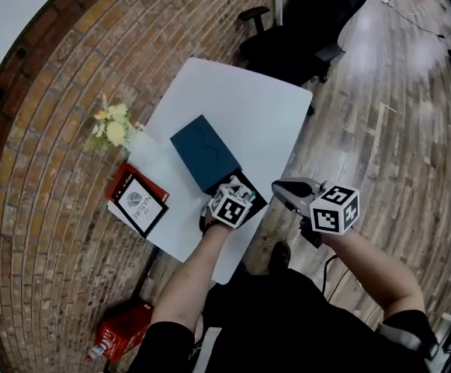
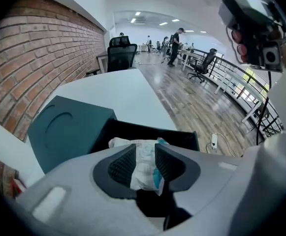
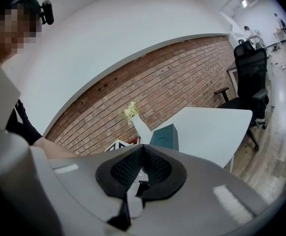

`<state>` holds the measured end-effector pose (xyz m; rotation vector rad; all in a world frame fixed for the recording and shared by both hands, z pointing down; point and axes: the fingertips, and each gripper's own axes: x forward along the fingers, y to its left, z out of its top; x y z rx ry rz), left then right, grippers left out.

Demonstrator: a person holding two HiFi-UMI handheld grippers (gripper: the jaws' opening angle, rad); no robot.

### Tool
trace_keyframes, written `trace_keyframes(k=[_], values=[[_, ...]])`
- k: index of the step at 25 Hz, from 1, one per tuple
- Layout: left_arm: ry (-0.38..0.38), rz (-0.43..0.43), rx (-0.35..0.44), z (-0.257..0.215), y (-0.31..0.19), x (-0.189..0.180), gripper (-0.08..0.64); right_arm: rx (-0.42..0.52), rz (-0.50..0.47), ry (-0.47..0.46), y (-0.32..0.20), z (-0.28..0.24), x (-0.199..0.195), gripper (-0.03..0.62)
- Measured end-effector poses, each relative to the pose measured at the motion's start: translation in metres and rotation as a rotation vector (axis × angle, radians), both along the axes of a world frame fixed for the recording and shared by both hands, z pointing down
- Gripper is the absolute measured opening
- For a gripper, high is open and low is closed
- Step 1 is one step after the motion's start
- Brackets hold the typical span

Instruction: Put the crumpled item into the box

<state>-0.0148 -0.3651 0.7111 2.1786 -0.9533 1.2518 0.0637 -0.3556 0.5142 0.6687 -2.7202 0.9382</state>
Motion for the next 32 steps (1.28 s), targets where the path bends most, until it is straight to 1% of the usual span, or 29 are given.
trace_keyframes(k=[2, 5, 7, 12, 17, 20, 23, 26, 28, 30, 32], values=[[0.056, -0.022, 0.027, -0.018, -0.003, 0.000, 0.129, 0.023, 0.007, -0.004, -0.004, -0.011, 0.003, -0.001], [0.169, -0.103, 0.088, -0.056, -0.011, -0.005, 0.129, 0.057, 0.020, -0.012, -0.011, -0.030, 0.003, 0.000], [0.218, -0.134, 0.134, -0.081, -0.012, -0.009, 0.127, 0.083, 0.006, -0.009, -0.012, -0.041, -0.001, -0.002], [0.290, -0.162, 0.251, -0.136, -0.005, -0.023, 0.125, 0.185, -0.087, 0.037, -0.004, -0.070, -0.026, -0.002], [0.353, -0.196, 0.372, -0.196, 0.003, -0.044, 0.107, 0.293, -0.139, 0.006, 0.004, -0.110, -0.051, -0.002], [0.370, -0.211, 0.432, -0.228, 0.011, -0.058, 0.098, 0.348, -0.169, -0.002, 0.010, -0.127, -0.063, -0.002], [0.375, -0.231, 0.479, -0.253, 0.019, -0.075, 0.086, 0.373, -0.173, -0.013, 0.011, -0.138, -0.070, -0.002], [0.390, -0.253, 0.522, -0.273, 0.028, -0.094, 0.084, 0.416, -0.168, 0.001, 0.017, -0.143, -0.077, -0.002], [0.384, -0.270, 0.554, -0.284, 0.036, -0.106, 0.084, 0.454, -0.164, 0.016, 0.024, -0.146, -0.078, -0.002], [0.373, -0.292, 0.588, -0.293, 0.044, -0.118, 0.084, 0.476, -0.152, 0.005, 0.030, -0.154, -0.078, -0.002], [0.377, -0.322, 0.615, -0.301, 0.052, -0.130, 0.083, 0.482, -0.128, -0.025, 0.034, -0.162, -0.076, -0.002]])
